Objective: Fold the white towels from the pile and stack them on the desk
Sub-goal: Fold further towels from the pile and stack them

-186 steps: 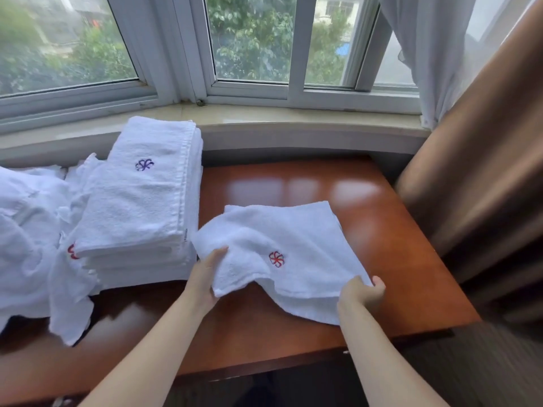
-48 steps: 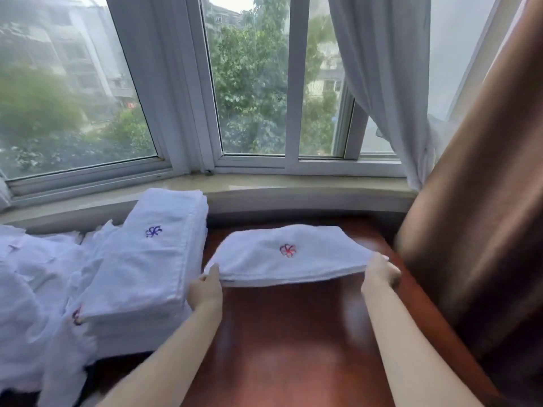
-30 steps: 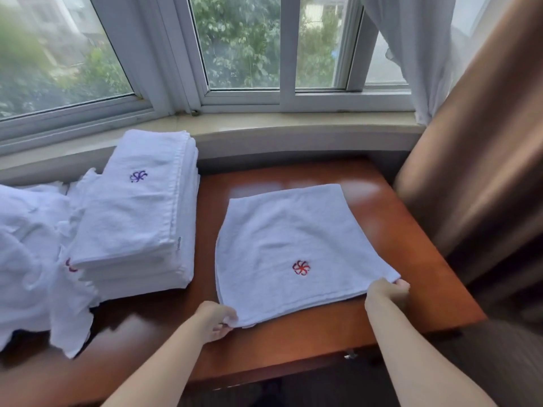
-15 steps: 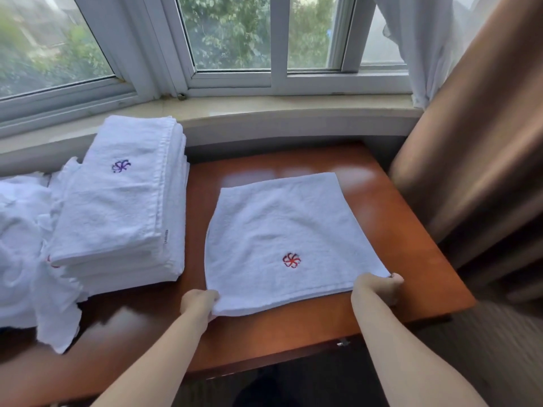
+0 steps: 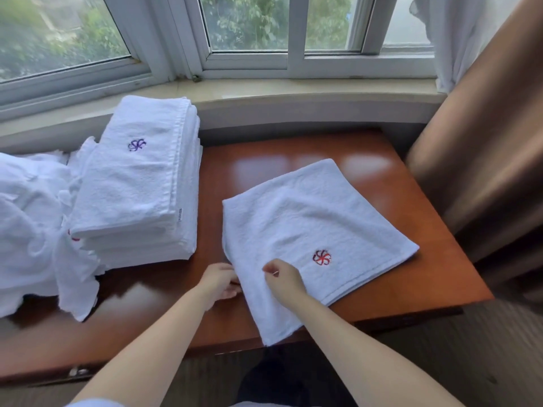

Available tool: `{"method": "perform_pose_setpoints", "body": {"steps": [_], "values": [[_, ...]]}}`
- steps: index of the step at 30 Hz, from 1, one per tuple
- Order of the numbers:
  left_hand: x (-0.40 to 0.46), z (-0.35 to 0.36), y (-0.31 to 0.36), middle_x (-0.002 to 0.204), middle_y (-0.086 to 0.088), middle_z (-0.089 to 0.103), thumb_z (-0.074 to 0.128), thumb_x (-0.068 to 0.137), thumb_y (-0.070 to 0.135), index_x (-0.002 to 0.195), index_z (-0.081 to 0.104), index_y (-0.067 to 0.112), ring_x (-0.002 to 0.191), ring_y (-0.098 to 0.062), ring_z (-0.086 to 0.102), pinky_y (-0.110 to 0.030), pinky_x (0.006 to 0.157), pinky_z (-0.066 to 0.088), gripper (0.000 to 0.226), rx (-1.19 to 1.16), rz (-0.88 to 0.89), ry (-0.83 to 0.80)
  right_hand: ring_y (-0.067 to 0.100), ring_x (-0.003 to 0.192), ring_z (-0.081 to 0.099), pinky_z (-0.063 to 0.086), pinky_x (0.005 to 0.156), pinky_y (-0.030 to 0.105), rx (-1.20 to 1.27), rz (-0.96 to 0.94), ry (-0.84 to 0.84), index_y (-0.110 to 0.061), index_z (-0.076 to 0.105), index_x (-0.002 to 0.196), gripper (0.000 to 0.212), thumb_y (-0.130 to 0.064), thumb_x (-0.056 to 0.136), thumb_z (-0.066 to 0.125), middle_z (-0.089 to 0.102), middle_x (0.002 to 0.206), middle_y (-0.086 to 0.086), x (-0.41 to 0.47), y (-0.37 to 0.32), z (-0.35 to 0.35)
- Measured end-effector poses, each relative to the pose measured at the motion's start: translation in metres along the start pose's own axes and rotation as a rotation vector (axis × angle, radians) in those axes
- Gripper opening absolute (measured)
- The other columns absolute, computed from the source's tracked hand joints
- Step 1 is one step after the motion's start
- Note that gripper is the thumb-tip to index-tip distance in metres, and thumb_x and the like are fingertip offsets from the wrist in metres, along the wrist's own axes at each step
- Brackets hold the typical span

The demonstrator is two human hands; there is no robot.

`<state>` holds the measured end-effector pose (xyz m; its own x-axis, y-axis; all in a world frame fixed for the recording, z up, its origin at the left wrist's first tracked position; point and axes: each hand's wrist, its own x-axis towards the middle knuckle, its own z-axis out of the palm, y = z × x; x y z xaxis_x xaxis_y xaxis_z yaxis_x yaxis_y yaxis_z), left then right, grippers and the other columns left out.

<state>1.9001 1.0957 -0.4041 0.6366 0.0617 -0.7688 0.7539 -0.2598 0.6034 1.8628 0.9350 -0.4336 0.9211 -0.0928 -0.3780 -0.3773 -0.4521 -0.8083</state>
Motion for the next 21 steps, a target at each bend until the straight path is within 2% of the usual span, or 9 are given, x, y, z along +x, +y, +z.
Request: {"method": "perform_pose_setpoints", "body": {"steps": [3,6,8,10,12,14,17,19,21], "values": [[0.007,-0.003,0.017,0.087,-0.008,0.067,0.046,0.091,-0.003,0.100,0.067,0.009,0.069,-0.016,0.059,-0.025,0.059,0.051,0.026,-0.061,0.182,0.020,0.012,0.106,0.058,0.048,0.087,0.025,-0.111,-0.037,-0.195,-0.024,0.061,0.116,0.027,-0.033,0.091,0.055,0.060,0.116,-0.007,-0.008,-0.006,0.019],[0.017,-0.003,0.036,0.092,-0.002,0.060,0.042,0.095,-0.002,0.106,0.068,0.017,0.069,-0.013,0.052,-0.023,0.057,0.046,0.034,0.014,0.294,-0.012,0.011,0.100,0.056,0.044,0.073,0.023,-0.261,-0.058,-0.240,-0.028,0.048,0.127,0.051,-0.050,0.083,0.061,0.053,0.116,-0.009,-0.011,-0.010,0.027],[0.026,-0.003,0.047,0.098,-0.002,0.059,0.040,0.094,-0.005,0.114,0.063,0.019,0.074,-0.014,0.053,-0.023,0.058,0.045,0.039,0.094,0.325,-0.045,0.011,0.091,0.055,0.043,0.068,0.022,-0.347,-0.065,-0.200,-0.026,0.045,0.124,0.042,-0.036,0.086,0.059,0.054,0.110,-0.008,-0.007,-0.011,0.027],[0.036,-0.002,0.053,0.106,-0.008,0.060,0.036,0.090,-0.014,0.121,0.054,0.013,0.082,-0.019,0.057,-0.030,0.067,0.048,0.045,0.073,0.332,-0.047,0.011,0.081,0.050,0.038,0.061,0.021,-0.366,-0.047,-0.146,-0.022,0.047,0.108,0.019,-0.023,0.089,0.051,0.050,0.093,-0.008,-0.003,-0.011,0.027],[0.045,0.001,0.055,0.109,-0.013,0.061,0.034,0.084,-0.017,0.113,0.051,0.009,0.092,-0.025,0.059,-0.037,0.076,0.050,0.042,0.033,0.337,0.054,0.014,0.078,0.046,0.035,0.061,0.024,-0.236,0.050,-0.047,-0.020,0.043,0.091,0.003,-0.017,0.089,0.043,0.045,0.084,-0.008,0.003,-0.012,0.027],[0.054,0.002,0.053,0.109,-0.009,0.057,0.043,0.081,-0.010,0.104,0.051,0.010,0.097,-0.026,0.057,-0.035,0.072,0.048,0.031,0.172,0.363,0.233,0.018,0.083,0.046,0.035,0.070,0.028,0.013,0.219,0.108,-0.017,0.045,0.088,0.008,-0.014,0.090,0.038,0.049,0.089,-0.004,0.009,-0.013,0.022],[0.068,0.000,0.051,0.117,-0.007,0.048,0.051,0.083,0.000,0.119,0.050,0.011,0.101,-0.026,0.054,-0.032,0.075,0.047,0.037,0.462,0.375,0.325,0.023,0.083,0.051,0.037,0.067,0.030,0.183,0.338,0.261,-0.011,0.054,0.083,0.021,-0.011,0.091,0.034,0.057,0.089,0.002,0.016,-0.008,0.013],[0.075,-0.002,0.055,0.122,-0.008,0.046,0.051,0.086,0.005,0.127,0.047,0.012,0.102,-0.027,0.054,-0.035,0.077,0.047,0.043,0.547,0.386,0.331,0.017,0.063,0.040,0.030,0.055,0.030,0.181,0.321,0.250,-0.015,0.039,0.066,0.023,-0.008,0.088,0.035,0.046,0.069,-0.001,0.016,-0.007,0.010],[0.081,-0.003,0.061,0.125,-0.009,0.045,0.050,0.088,0.009,0.132,0.044,0.014,0.102,-0.029,0.055,-0.035,0.074,0.045,0.045,0.617,0.410,0.355,0.013,0.056,0.028,0.024,0.051,0.028,0.161,0.302,0.231,-0.018,0.027,0.062,0.026,-0.007,0.085,0.036,0.035,0.061,-0.003,0.015,-0.006,0.012]]}}
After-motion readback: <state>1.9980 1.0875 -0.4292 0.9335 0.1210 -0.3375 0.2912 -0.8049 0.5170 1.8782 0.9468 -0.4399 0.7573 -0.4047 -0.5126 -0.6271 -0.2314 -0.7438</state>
